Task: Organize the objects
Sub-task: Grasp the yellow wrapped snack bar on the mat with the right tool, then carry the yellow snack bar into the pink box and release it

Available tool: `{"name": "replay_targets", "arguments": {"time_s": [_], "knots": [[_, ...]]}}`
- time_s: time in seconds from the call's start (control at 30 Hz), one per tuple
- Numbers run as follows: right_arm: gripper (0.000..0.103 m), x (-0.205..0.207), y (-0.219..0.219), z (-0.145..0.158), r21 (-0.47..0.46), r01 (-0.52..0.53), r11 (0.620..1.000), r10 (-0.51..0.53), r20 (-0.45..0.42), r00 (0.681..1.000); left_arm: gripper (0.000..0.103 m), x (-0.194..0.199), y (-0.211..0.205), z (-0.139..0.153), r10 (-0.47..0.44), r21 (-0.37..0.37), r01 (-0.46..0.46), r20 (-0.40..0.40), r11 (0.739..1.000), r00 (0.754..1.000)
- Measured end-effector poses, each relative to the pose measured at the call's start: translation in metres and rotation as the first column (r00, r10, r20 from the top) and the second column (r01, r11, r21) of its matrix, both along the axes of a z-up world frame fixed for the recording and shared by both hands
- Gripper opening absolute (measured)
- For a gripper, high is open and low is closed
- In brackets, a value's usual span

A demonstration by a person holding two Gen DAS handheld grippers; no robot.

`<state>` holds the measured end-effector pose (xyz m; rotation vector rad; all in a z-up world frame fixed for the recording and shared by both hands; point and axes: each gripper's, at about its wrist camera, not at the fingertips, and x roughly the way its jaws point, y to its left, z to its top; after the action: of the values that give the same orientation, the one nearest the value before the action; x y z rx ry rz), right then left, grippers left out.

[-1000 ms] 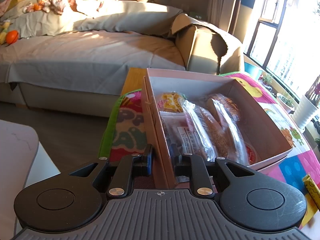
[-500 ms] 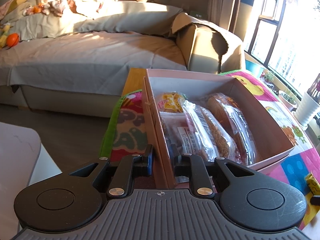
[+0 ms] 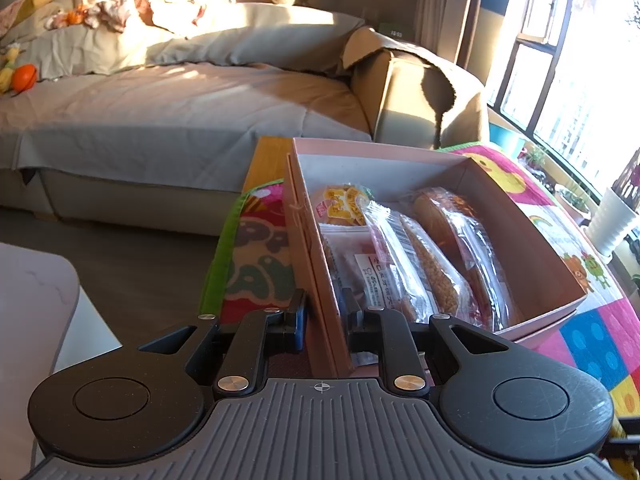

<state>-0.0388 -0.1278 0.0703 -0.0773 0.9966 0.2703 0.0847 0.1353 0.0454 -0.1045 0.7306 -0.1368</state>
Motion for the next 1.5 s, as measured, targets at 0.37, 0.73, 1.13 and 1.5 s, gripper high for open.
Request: {"name": "replay_targets", "arguments": {"time_s": [0.37, 0.73, 1.13, 1.5], "knots": [[0.024, 0.013, 0.017, 0.093, 0.095, -0.099, 0.991, 0.079, 0.194, 0.978, 0.02, 0.0, 0.001, 0.0, 0.0, -0.005, 0.0, 0.003, 1.0, 1.0], [0.024, 0.08, 0.038, 0.177, 0.093, -0.076, 0.993, 0.03, 0.423, 0.906, 0.021, 0.0, 0.003, 0.0, -0.009, -0.019, 0.009, 0.008, 1.0, 1.0], [0.024, 0.146, 0.079, 0.126, 0.098, -0.06, 0.993, 0.03, 0.29, 0.957, 0.021, -0.001, 0.004, -0.001, -0.015, -0.024, 0.015, 0.009, 1.0, 1.0], [0.037, 0.137, 0.077, 0.098, 0.021, -0.061, 0.998, 0.052, 0.298, 0.953, 0.021, -0.001, 0.004, -0.001, -0.014, -0.024, 0.014, 0.009, 1.0, 1.0]]}}
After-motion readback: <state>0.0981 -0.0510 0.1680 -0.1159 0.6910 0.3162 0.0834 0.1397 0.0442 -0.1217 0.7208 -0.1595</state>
